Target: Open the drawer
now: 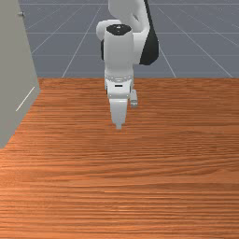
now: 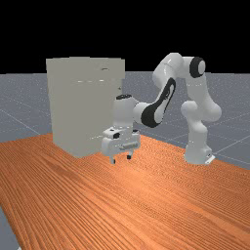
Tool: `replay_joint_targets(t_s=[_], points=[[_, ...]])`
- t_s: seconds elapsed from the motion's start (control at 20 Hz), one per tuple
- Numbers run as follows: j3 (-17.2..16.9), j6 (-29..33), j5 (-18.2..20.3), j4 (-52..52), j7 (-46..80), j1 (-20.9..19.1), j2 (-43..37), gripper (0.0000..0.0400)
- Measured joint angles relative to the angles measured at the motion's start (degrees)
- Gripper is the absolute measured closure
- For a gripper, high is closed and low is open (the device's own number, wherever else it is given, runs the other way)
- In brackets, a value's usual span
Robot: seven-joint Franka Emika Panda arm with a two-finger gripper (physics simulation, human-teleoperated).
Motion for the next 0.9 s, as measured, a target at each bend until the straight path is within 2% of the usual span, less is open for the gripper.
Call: replay_joint_targets(t_s=[0.05, 0.1, 0.15, 0.2, 0.25, 0.3, 0.35, 0.4, 0.45, 0.6, 0.65, 0.9], points=[[-0.6, -0.7, -1.0, -0.3, 0.4, 0.2, 0.0, 0.0151], [-1.1, -1.2, -1.5, -0.6, 0.7, 0.1, 0.1, 0.0242], [-1.6, -2.0, -1.8, -0.6, 1.9, 0.1, 0.1, 0.0147], [-2.0, -2.5, -2.0, -0.5, 2.6, 0.1, 0.1, 0.0089], [-2.1, -2.8, -2.1, -0.4, 3.1, 0.1, 0.0, 0.0054], [-3.6, -14.4, -3.2, 2.7, 13.8, 1.2, -2.4, 0.0188], [-4.8, -23.9, -3.6, 7.6, 24.2, 2.2, -6.2, 0.0270], [-5.9, -30.1, -3.8, 11.7, 34.9, 3.0, -9.2, 0.0321], [-6.9, -33.9, -3.9, 14.1, 45.7, 3.7, -11.0, 0.0351], [-9.3, -41.5, -3.0, 18.9, 77.9, 5.5, -10.5, 0.0389], [-9.8, -43.2, -2.4, 20.0, 84.0, 5.8, -9.8, 0.0393], [-10.2, -46.2, 0.8, 21.8, 92.7, 5.9, -9.4, 0.0399]])
